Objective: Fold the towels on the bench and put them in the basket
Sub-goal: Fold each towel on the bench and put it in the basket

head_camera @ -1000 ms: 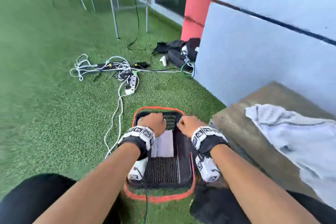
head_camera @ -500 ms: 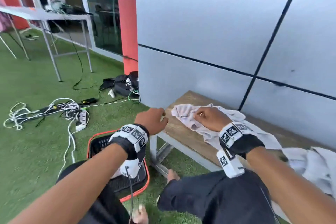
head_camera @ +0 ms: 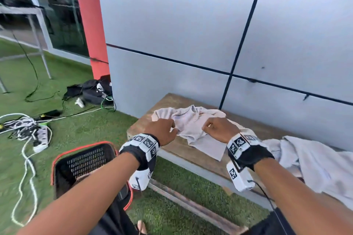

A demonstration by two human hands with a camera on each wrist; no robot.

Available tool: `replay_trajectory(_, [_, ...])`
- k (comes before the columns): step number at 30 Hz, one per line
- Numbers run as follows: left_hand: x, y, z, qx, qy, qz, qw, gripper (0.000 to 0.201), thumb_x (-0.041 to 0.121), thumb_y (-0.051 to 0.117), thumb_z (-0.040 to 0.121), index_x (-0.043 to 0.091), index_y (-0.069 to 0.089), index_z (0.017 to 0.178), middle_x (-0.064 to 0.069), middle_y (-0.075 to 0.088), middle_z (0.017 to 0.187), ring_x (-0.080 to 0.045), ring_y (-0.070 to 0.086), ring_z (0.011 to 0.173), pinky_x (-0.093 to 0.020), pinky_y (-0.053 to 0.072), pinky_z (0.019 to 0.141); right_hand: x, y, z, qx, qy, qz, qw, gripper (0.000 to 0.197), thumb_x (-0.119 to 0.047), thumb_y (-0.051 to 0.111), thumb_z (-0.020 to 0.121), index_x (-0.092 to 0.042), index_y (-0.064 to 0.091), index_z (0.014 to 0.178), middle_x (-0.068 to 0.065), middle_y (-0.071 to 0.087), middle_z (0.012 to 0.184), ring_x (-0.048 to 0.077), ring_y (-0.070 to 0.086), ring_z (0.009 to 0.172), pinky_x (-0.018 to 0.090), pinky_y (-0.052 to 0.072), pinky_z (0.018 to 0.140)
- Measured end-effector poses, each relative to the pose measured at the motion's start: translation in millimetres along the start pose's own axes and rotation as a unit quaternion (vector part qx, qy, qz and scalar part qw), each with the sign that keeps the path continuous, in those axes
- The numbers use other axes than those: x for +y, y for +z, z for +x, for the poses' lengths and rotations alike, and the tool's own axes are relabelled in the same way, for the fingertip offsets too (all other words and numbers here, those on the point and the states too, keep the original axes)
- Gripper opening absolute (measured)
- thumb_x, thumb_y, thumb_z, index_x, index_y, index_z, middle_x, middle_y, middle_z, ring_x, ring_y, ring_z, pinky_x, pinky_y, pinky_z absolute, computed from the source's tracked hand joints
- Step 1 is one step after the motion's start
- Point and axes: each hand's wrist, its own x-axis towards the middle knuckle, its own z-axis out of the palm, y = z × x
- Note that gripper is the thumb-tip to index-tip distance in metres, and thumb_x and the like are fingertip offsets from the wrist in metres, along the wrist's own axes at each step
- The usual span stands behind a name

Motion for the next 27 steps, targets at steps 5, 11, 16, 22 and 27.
replay_trajectory(5, [-11.3,27.8,32.2,-0.020,-0.006,-0.041,0.999,0.032,0.041,0.044,0.091,0.020,0.058,0.111,-0.004,0.064,0.115,-0.026,0.057,0.106,-0.038,0.047,0.090,12.5,26.4,27.7,-0.028,-0.016,-0.026,0.999,0.021,-0.034,0.050,0.087,-0.023,0.067,0.092,0.003,0.069,0.099,0.022,0.061,0.096,0.034,0.047,0.085])
replay_trajectory(11, [-23.9,69.3,69.7,0.014,-0.035,-0.044,0.998,0.032,0.037,0.045,0.091,0.020,0.055,0.116,-0.003,0.057,0.119,-0.024,0.056,0.105,-0.038,0.045,0.091,22.2,62.0,76.8,-0.041,-0.037,-0.033,0.998,0.021,-0.034,0.050,0.087,-0.024,0.064,0.099,-0.002,0.068,0.100,0.020,0.061,0.095,0.038,0.048,0.085])
replay_trajectory(16, [-28.1,92.0,98.6,0.030,-0.058,-0.033,0.997,0.035,0.039,0.050,0.088,0.021,0.052,0.117,-0.001,0.057,0.117,-0.023,0.057,0.103,-0.041,0.044,0.093,21.4,91.1,114.7,-0.019,-0.088,-0.044,0.995,0.025,-0.033,0.049,0.089,-0.023,0.061,0.108,-0.002,0.063,0.109,0.020,0.054,0.106,0.035,0.043,0.088])
replay_trajectory(22, [-31.4,106.7,111.1,0.071,-0.056,-0.060,0.994,0.020,0.032,0.045,0.091,0.019,0.059,0.098,-0.001,0.060,0.104,-0.025,0.059,0.090,-0.038,0.048,0.080,20.3,119.8,137.5,-0.019,-0.117,-0.139,0.983,0.037,-0.034,0.046,0.089,-0.023,0.051,0.124,-0.002,0.051,0.125,0.022,0.035,0.122,0.036,0.032,0.095])
replay_trajectory(27, [-32.5,103.7,108.0,0.128,-0.014,-0.085,0.988,0.018,0.030,0.047,0.088,0.020,0.061,0.095,0.002,0.061,0.093,-0.022,0.059,0.082,-0.036,0.049,0.075,19.1,128.4,137.6,0.010,-0.115,-0.127,0.985,0.032,-0.037,0.048,0.089,-0.028,0.053,0.119,-0.005,0.055,0.120,0.022,0.037,0.117,0.036,0.031,0.091])
